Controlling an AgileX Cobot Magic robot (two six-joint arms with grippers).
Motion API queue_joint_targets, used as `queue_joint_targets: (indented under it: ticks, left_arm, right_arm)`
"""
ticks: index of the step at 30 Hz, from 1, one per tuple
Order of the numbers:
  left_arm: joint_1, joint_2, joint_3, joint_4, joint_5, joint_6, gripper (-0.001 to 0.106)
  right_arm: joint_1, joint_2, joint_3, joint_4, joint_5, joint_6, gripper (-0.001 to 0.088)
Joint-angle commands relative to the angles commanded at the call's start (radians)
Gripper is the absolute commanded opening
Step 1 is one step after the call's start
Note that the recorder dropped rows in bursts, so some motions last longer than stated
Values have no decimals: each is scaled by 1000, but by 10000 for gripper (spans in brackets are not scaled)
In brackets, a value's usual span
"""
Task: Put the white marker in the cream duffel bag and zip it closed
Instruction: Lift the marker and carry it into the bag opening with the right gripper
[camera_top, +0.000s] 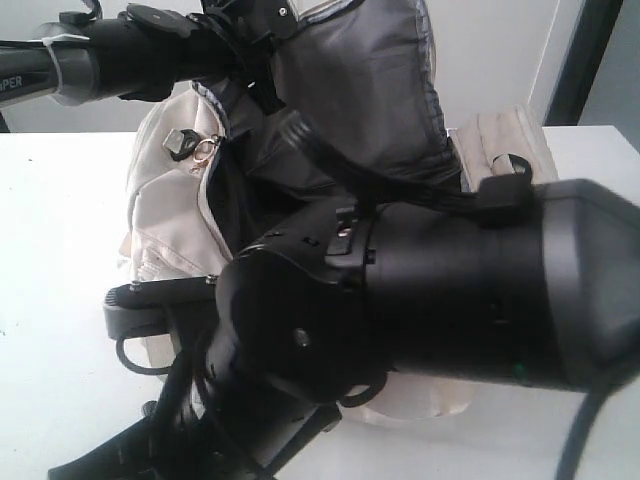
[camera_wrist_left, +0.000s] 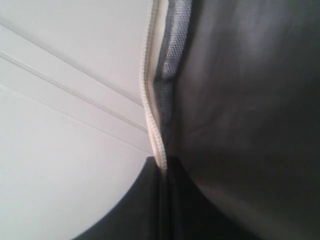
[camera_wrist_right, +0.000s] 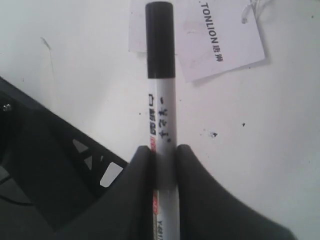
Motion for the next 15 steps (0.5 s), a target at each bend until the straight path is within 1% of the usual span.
queue_joint_targets:
  ticks: [2, 4, 6, 7, 10, 11, 15]
  left_arm:
    - [0, 0, 0, 0, 0, 0, 0]
    - [0, 0, 0, 0, 0, 0, 0]
    - [0, 0, 0, 0, 0, 0, 0]
    - [0, 0, 0, 0, 0, 0, 0]
    - [0, 0, 0, 0, 0, 0, 0]
    - [0, 0, 0, 0, 0, 0, 0]
    - [0, 0, 0, 0, 0, 0, 0]
  right_arm:
    - [-4, -35, 17, 0, 0, 2, 0]
    - [-26, -88, 41, 0, -3, 4, 0]
    - [-62, -147, 54, 0, -6, 4, 0]
    - [-85, -188, 56, -2, -6, 4, 0]
    - [-141, -253, 58, -16, -6, 1, 0]
    - [-173, -278, 58, -37, -6, 1, 0]
    - [-273, -306, 58, -71, -6, -5, 0]
